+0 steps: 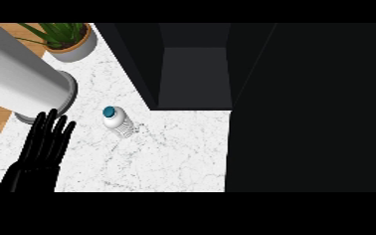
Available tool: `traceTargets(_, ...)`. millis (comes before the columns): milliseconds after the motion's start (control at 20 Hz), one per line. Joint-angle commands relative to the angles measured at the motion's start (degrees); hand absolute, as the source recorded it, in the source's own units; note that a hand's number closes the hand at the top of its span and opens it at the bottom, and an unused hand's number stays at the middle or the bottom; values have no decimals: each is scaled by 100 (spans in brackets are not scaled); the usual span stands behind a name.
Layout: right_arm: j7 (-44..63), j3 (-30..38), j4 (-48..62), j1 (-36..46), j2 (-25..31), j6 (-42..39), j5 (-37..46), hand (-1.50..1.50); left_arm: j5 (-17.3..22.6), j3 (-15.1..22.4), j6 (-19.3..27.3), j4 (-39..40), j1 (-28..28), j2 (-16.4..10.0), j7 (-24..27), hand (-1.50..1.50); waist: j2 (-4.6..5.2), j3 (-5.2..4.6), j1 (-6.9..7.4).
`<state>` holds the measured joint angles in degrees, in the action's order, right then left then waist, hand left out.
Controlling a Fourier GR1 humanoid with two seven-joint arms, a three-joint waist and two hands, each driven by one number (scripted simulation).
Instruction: Pick up the bottled water, place it into the cabinet and close the cabinet
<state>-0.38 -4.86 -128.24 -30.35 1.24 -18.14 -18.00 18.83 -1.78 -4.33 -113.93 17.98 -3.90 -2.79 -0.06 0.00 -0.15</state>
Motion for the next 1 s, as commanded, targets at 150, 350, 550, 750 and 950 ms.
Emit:
traceTargets(150,93,-130,-359,-182,-56,39,70,-150,-205,-393,-350,1032,-362,-149,634,-150,2,-2,-14)
traceTargets(350,-589,-283,142,-568,-117,-280,438,-150,-268,-595,-217,1572,-1151,-358,395,-150,1,0,-52)
traceTargets(550,-246,42,-10,-299,62,-248,-40,-150,-113,-869,-675,2177,-818,-449,895,-150,2,-1,-9)
traceTargets(750,-246,-105,9,-250,-39,-116,188,-150,-611,-799,-742,3570,-1464,-375,1710,-150,10,-4,-37)
traceTargets(950,-522,-275,74,-473,-94,-326,388,-150,-598,-876,-813,4482,-1898,-362,1879,-150,9,-4,-56)
